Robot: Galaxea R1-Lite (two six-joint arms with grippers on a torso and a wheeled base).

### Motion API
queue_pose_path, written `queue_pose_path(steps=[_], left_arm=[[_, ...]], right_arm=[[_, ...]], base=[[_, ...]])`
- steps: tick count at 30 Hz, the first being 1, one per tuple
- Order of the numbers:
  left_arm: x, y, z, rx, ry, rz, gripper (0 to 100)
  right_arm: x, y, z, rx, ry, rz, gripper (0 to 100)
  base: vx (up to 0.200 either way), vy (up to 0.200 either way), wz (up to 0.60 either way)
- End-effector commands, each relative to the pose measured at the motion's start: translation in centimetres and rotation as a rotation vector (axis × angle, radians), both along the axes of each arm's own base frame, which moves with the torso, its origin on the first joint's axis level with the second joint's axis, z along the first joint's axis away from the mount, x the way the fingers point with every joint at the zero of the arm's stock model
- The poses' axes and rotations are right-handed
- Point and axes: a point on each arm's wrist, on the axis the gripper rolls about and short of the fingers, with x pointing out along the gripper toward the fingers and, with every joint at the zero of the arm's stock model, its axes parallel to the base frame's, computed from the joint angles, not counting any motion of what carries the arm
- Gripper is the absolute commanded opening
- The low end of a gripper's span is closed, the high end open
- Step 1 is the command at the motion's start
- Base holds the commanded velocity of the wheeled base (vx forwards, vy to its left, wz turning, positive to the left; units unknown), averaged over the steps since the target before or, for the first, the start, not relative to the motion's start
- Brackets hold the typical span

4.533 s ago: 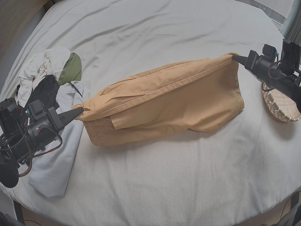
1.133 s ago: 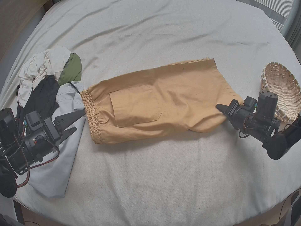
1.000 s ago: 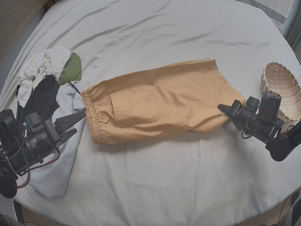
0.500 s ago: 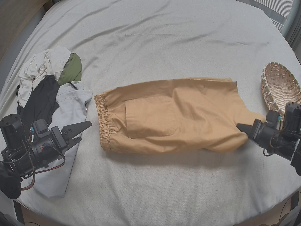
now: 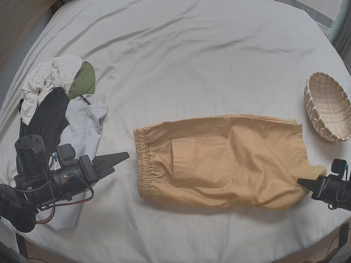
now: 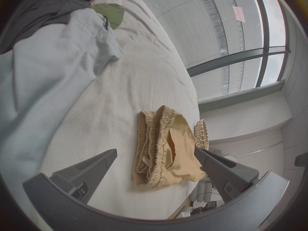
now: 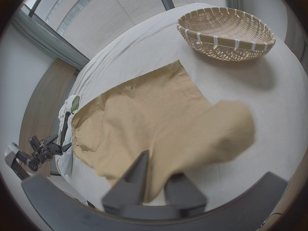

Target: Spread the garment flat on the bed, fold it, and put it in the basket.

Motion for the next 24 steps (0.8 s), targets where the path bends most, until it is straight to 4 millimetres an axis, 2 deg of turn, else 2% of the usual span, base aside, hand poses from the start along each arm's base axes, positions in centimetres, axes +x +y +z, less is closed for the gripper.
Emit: queue_pose_path(steps=[1, 10, 17, 24], left_arm=[[1.0, -0.8, -1.2, 0.011, 0.033, -0.016, 100], [1.7, -3.2, -2.9, 0.011, 0.025, -0.080, 100], [3.6, -5.4, -5.0, 0.034, 0.041, -0.082, 100], [4.2, -8.0, -4.8, 0.022, -0.008, -0.116, 100]], right_arm=[[-1.2, -0.3, -0.3, -0.002, -0.016, -0.006, 100], [-3.9, -0.6, -0.2, 0.010, -0.102, -0.002, 100], [-5.2, -0.7, 0.4, 0.020, -0.154, 0.013, 100], [-5.7, -0.8, 0.8, 0.029, -0.195, 0.021, 100]], base=[[0.000, 0.000, 0.00], [0.000, 0.000, 0.00], [0.000, 0.000, 0.00], [0.000, 0.000, 0.00]])
